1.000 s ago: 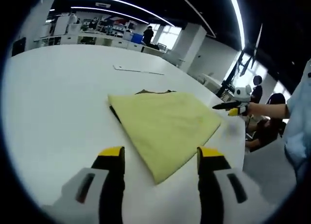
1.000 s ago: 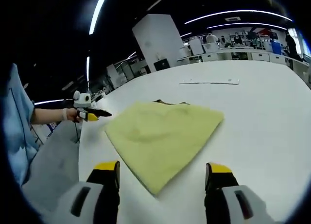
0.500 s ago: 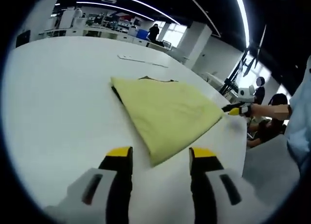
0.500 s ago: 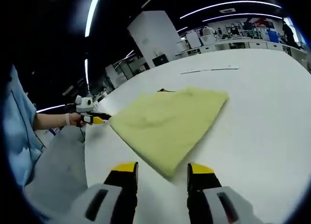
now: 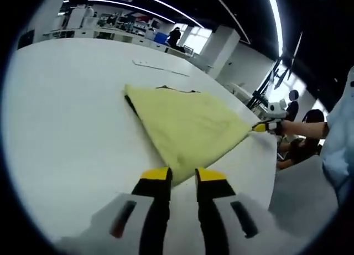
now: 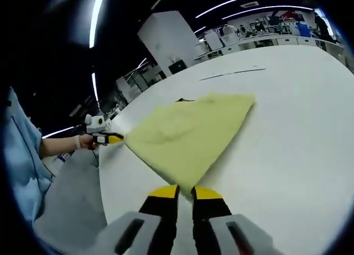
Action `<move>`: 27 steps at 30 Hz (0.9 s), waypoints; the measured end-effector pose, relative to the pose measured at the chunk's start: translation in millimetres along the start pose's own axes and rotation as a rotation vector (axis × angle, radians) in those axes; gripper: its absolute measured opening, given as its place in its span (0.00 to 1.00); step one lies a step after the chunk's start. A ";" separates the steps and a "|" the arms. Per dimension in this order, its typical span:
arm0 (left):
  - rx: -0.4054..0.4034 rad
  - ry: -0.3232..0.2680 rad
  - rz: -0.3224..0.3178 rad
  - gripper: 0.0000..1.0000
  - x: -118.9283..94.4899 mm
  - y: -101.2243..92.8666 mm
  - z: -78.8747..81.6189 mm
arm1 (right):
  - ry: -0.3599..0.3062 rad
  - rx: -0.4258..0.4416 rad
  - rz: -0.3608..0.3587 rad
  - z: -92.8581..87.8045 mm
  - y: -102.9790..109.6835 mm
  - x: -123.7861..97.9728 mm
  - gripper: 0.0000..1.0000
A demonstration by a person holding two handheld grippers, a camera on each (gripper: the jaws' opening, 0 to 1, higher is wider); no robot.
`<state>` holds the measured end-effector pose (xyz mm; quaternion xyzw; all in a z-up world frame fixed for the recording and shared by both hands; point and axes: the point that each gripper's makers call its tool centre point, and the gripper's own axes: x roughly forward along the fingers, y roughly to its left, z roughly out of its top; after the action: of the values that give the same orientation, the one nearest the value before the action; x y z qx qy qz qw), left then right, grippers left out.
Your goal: Fold the garment on the visible template until the final outline fits inside the template.
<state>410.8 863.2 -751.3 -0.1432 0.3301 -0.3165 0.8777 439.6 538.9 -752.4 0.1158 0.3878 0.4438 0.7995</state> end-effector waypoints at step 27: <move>-0.134 0.031 0.018 0.00 -18.3 -14.5 -35.8 | 0.139 -0.149 0.057 -36.3 7.9 -16.6 0.00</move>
<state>369.5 862.6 -762.2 -0.1937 0.3656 -0.2877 0.8637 403.4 524.4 -764.1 0.0359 0.4050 0.5010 0.7640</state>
